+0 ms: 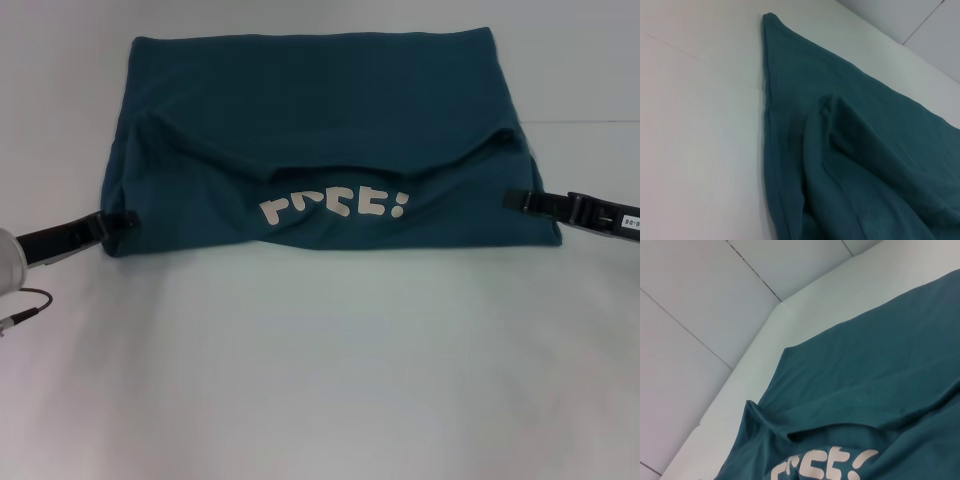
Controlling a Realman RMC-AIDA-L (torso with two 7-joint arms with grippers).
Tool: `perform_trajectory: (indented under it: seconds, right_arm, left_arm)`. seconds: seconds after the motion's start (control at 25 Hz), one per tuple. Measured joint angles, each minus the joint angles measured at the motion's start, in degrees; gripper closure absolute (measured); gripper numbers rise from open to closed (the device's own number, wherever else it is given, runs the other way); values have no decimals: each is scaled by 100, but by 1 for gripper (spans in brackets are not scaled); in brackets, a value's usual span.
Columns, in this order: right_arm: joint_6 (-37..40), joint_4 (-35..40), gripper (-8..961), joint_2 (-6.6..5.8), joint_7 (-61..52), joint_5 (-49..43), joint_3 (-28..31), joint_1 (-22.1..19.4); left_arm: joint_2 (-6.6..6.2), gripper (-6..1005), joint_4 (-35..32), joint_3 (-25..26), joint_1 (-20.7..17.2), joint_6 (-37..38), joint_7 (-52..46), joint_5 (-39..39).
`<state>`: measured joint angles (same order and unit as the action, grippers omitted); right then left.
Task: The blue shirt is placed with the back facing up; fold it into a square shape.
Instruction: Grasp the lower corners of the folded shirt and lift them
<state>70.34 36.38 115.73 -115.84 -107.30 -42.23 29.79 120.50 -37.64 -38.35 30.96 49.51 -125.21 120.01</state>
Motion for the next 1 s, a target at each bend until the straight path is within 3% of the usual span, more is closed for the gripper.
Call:
perform_trajectory:
  seconds: [0.6, 1.0]
  right_arm:
    - [93, -20, 443, 2, 0, 9, 15, -30]
    - [112, -18, 442, 2, 0, 8, 25, -47]
  left_arm:
    - [-20, 485, -45, 10, -1, 149, 63, -28]
    - [38, 467, 27, -1, 142, 13, 77, -17]
